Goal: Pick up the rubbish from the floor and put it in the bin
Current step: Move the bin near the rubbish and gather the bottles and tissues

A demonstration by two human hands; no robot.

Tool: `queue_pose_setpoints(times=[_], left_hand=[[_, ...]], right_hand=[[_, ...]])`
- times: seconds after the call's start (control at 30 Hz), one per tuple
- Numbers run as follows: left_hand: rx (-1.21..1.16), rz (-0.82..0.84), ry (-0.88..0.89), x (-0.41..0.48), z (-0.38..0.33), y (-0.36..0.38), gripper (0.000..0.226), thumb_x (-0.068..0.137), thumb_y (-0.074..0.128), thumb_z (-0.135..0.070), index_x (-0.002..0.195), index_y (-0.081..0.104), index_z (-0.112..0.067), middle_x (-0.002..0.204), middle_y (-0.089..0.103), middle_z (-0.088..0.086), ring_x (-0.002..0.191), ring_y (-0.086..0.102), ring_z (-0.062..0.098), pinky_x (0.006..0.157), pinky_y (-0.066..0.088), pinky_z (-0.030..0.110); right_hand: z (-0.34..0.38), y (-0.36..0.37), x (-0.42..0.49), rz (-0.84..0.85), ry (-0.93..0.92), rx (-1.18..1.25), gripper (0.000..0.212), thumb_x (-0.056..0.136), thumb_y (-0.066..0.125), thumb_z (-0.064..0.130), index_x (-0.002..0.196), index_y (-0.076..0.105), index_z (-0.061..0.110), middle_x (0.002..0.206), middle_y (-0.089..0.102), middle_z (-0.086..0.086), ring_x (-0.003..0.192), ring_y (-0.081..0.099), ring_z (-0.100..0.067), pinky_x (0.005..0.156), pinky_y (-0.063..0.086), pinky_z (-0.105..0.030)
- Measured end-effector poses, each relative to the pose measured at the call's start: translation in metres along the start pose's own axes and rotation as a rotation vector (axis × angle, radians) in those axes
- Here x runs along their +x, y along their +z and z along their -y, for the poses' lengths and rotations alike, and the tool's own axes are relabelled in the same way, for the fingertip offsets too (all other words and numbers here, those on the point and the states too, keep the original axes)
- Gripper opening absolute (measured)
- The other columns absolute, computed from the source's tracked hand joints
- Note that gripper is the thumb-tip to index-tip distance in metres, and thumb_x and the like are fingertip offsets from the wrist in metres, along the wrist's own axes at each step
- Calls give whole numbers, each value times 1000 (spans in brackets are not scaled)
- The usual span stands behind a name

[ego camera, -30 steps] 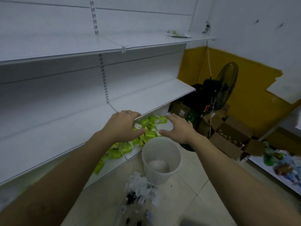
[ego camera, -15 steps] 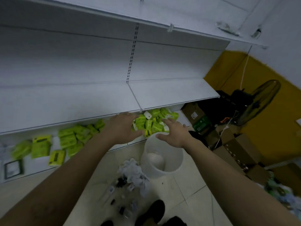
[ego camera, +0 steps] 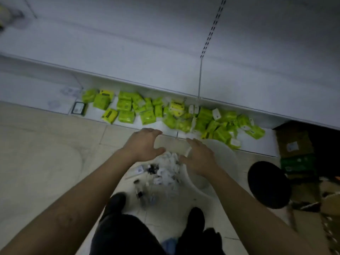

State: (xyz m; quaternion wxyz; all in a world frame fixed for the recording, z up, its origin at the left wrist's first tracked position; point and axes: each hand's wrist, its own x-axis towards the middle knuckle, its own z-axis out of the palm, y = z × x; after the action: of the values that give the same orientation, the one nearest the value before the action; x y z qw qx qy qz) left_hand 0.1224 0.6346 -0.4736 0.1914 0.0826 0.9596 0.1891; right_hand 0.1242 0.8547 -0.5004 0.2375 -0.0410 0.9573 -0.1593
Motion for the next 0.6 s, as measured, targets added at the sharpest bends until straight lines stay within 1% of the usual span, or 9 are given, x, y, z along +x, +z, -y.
queue_pose_setpoints(times=[0.1,0.23,0.37,0.43,0.53,0.6], left_hand=[[-5,56,-100,5,-7,61,71,84,57,-56,144,36,-24,149,42,4,137,36,23,105,37,40],[-30,18,-189,24,16,150,67,84,58,-53,142,40,-24,146,46,5,135,39,23,103,38,39],[-7,29,-217,46,66,262,66,84,61,-48,141,42,-22,144,48,5,133,42,25,103,39,39],[11,39,-215,57,92,320,65,82,63,-47,139,44,-21,141,51,6,130,44,27,101,41,40],[63,95,-190,70,122,397,64,80,63,-48,136,46,-20,139,51,9,127,46,29,98,42,40],[81,123,-178,73,139,431,68,80,65,-48,138,43,-20,140,50,10,127,46,30,99,43,41]], right_hand=[[-36,48,10,34,-40,67,76,80,57,55,145,29,26,156,27,-6,141,31,-25,112,29,-40],[-76,135,39,61,-40,160,74,82,61,47,144,30,24,155,28,-6,140,30,-26,113,31,-39],[-107,249,75,101,-51,151,73,83,59,46,145,28,23,154,29,-6,139,31,-26,110,32,-40],[-116,311,92,141,-106,121,76,81,62,46,144,28,23,153,31,-6,138,32,-26,109,32,-39],[-124,390,115,198,-177,14,83,78,64,48,147,24,24,155,27,-7,138,31,-31,107,34,-42],[-129,427,126,221,-163,-18,83,78,66,45,146,24,23,152,29,-10,134,34,-34,103,37,-43]])
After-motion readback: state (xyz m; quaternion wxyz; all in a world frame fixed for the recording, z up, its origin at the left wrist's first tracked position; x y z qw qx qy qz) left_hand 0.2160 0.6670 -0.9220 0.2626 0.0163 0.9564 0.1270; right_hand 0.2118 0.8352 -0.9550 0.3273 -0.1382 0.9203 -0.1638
